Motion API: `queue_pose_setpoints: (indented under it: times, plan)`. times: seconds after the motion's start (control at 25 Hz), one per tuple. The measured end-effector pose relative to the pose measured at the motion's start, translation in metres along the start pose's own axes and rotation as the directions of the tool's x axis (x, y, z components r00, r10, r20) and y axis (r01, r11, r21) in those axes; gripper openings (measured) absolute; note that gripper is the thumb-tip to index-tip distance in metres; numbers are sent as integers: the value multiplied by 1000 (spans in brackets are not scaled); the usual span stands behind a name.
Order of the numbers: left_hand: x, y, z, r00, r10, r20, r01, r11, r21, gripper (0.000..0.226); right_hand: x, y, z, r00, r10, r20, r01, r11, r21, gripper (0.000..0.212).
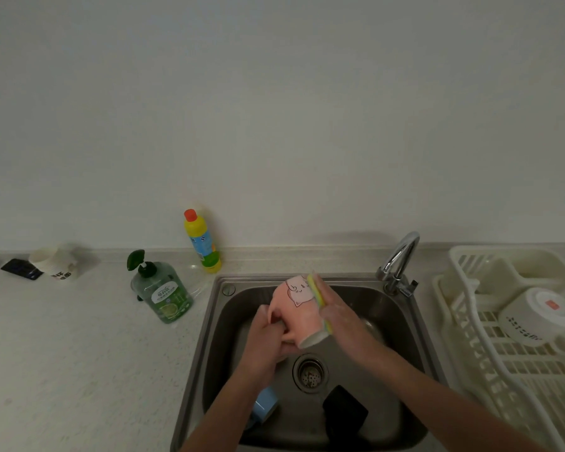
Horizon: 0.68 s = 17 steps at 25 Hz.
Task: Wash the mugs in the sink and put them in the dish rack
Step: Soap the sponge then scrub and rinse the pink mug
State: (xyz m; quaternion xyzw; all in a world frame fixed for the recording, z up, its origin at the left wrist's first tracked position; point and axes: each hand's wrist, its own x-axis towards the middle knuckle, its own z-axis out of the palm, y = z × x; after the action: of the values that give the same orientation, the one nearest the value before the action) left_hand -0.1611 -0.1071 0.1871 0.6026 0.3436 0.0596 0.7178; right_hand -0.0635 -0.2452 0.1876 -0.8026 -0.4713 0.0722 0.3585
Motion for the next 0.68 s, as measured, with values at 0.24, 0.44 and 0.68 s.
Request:
queue_pose_setpoints:
  times: [0.24,0.44,0.68]
  plan:
    - [-5,3,8,995,52,80,-66,980,186,15,10,-8,7,977,-202,-72,165,925,-343,42]
    - [-5,15,5,997,34,72,-36,999,26,22,-6,8,-13,999,27,-21,-29,997,-67,58]
    - [0,10,11,994,58,96,-67,993,97,23,5,-16,5,996,-77,-55,58,954,-293,57]
